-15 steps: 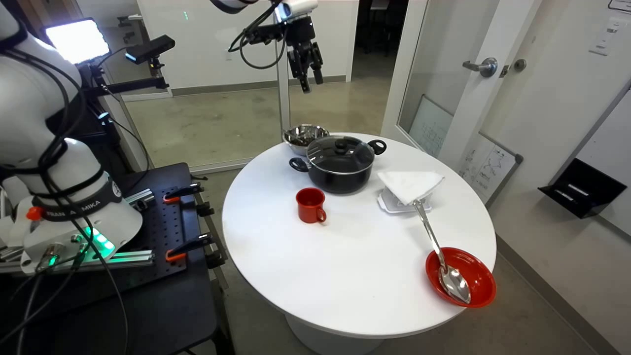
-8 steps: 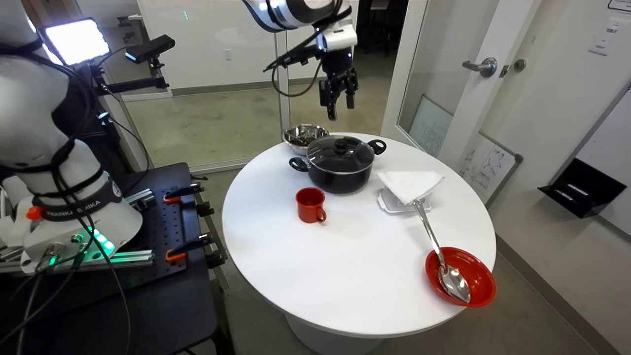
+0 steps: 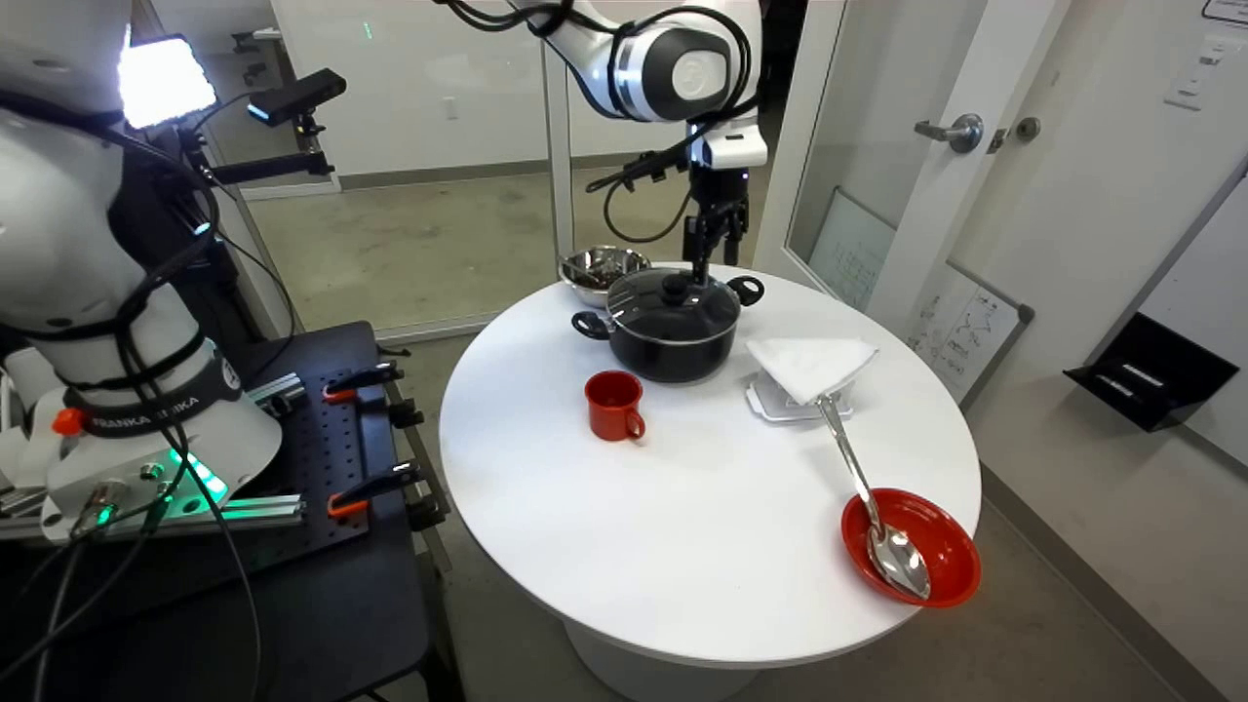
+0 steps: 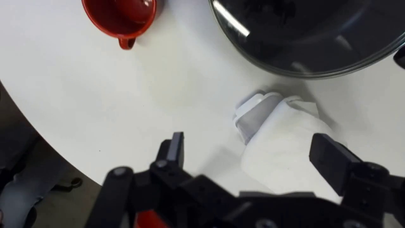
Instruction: Use the towel to wipe the table
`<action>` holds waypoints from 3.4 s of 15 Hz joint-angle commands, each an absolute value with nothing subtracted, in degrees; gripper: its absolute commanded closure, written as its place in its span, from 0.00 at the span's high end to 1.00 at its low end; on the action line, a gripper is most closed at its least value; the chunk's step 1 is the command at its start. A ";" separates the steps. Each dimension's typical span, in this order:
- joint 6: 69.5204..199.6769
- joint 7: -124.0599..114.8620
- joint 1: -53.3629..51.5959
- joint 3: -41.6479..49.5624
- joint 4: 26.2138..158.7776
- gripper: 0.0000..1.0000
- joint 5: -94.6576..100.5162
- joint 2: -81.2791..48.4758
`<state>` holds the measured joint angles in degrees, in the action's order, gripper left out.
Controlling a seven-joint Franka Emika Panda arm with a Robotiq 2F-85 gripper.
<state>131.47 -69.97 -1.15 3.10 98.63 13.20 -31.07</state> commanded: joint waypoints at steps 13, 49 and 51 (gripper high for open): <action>130.42 -73.57 -5.72 10.45 84.72 1.00 12.93 -42.95; 130.03 -63.81 -1.26 9.91 63.15 1.00 3.60 -64.86; 128.98 -62.83 -1.64 10.43 62.36 1.00 4.67 -65.46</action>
